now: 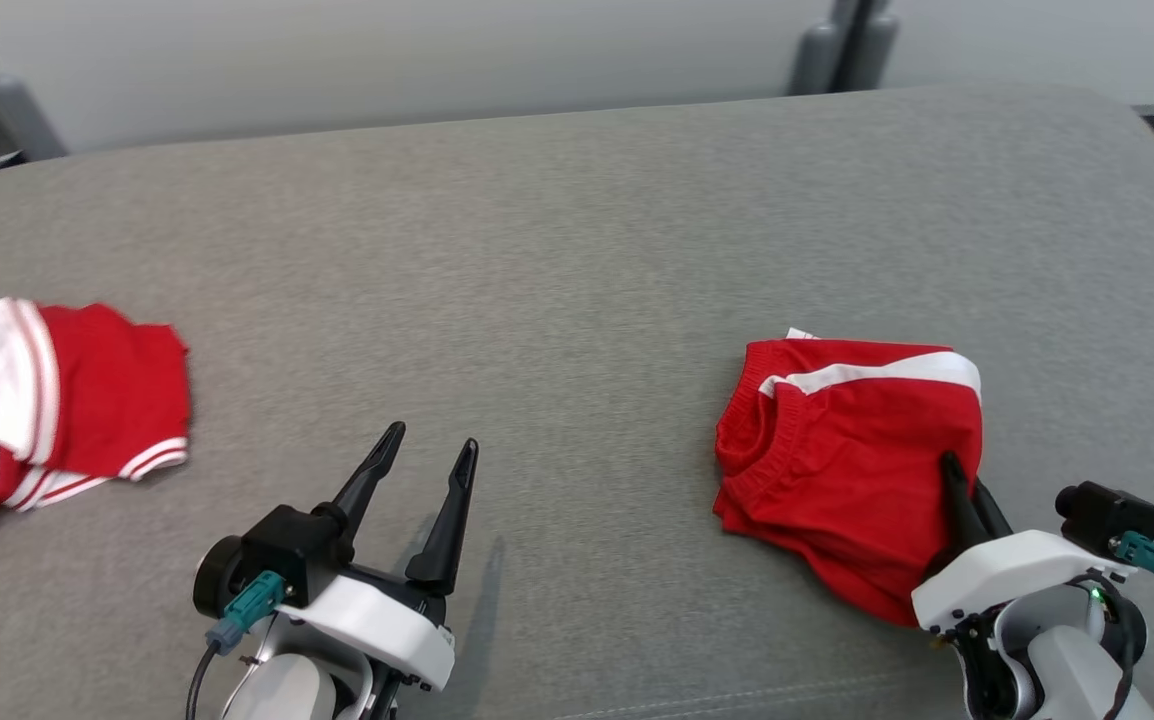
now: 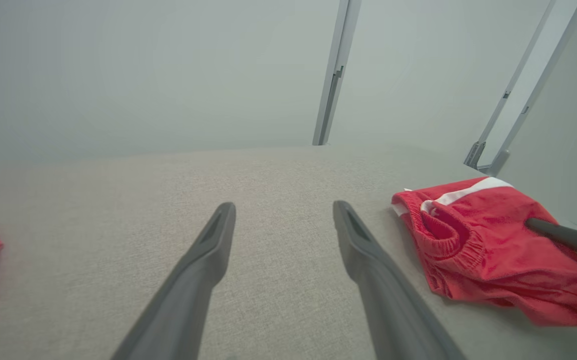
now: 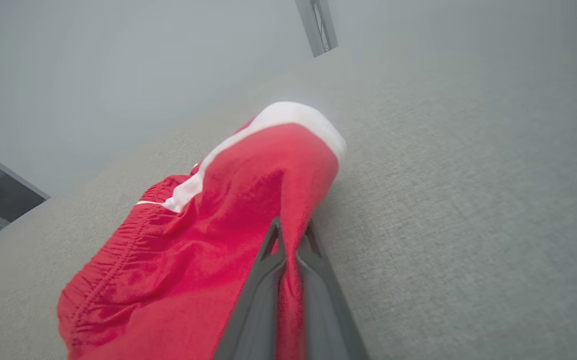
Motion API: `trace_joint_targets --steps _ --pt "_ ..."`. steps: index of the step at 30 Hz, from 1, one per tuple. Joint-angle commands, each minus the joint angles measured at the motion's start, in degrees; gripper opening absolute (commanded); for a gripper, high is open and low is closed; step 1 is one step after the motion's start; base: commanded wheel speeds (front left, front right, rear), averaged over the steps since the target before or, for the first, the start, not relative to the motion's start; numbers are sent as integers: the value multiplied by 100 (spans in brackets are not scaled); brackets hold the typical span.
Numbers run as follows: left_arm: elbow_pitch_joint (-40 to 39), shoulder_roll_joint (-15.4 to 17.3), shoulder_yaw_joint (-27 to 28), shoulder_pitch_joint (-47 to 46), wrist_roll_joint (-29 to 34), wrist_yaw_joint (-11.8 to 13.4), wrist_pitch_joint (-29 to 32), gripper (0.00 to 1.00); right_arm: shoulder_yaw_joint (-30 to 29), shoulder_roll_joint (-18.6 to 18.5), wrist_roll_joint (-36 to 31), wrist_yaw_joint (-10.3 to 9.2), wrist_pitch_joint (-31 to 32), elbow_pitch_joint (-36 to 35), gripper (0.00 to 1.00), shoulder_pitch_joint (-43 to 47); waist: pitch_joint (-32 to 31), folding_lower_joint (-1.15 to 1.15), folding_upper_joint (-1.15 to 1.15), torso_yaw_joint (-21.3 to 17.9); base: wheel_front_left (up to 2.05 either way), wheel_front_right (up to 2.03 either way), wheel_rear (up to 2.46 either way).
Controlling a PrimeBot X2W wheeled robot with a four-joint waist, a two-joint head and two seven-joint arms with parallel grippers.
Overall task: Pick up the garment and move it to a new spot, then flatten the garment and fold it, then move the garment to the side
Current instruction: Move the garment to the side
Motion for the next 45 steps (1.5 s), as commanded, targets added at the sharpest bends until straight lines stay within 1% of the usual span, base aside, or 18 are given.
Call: trace_joint_targets --steps 1,6,9,12,17,20,24,29,30,31,32,33,37,40,42,45 --pt "-191 75 178 -26 46 -41 -49 100 155 30 -42 25 -36 -170 0 45 -42 0 0 -924 0 0 0" --pt "-394 151 229 105 70 -41 -49 100 436 43 -91 25 -36 -199 0 61 181 0 0 -1643 0 0 0" --pt "-526 214 201 95 95 -41 -49 100 445 42 -313 25 -36 -196 0 -168 340 0 0 -1653 0 0 0" --pt "-687 300 235 69 116 -41 -49 100 225 -40 -589 25 -36 -138 0 -549 495 0 0 -1521 0 0 0" --pt "-899 434 281 -6 89 -41 -49 100 -453 -434 -1023 25 -36 36 0 -1265 799 0 0 -1121 0 0 0" --pt "-980 543 283 -28 73 -41 -49 100 -885 -610 -1300 25 -36 197 0 -1605 968 0 0 -896 0 0 0" --pt "-1064 665 231 -73 52 -41 -49 100 -1476 -792 -1680 25 -36 487 0 -1900 1140 0 0 -642 0 0 0" --pt "-1150 756 179 -149 0 -41 -49 100 -2229 -973 -2277 25 -36 836 0 -2059 1257 0 0 -437 0 0 0" --pt "-1162 765 185 -160 -5 -41 -49 100 -2417 -994 -2427 25 -36 880 29 -2070 1264 0 0 -421 0 0 0" --pt "-1174 770 191 -168 -6 -41 -49 100 -2589 -1006 -2595 25 -36 876 73 -2084 1267 0 0 -405 0 0 0" --pt "-1186 771 194 -177 -2 -41 -49 100 -2764 -1004 -2761 25 -36 804 100 -2092 1261 0 0 -388 0 0 0" --pt "-1186 771 194 -177 -2 -41 -49 100 -2764 -1004 -2761 25 -36 804 100 -2092 1261 0 0 -388 0 0 0" --pt "-1162 746 230 -177 49 -41 -49 100 -3361 -829 -3322 25 -36 379 100 -1975 1175 0 0 -361 0 0 0" --pt "-1106 681 306 -142 77 -41 -49 100 -3494 -611 -3595 25 -36 -12 100 -1851 1059 0 0 -373 0 0 0" --pt "-1045 611 389 -121 88 -41 -49 100 -3406 -424 -3649 25 -36 -315 100 -1762 955 0 0 -371 0 0 0" --pt "-902 494 546 -89 118 -41 -49 100 -2931 -192 -3616 25 -36 -740 100 -1537 757 0 0 -332 0 0 0"
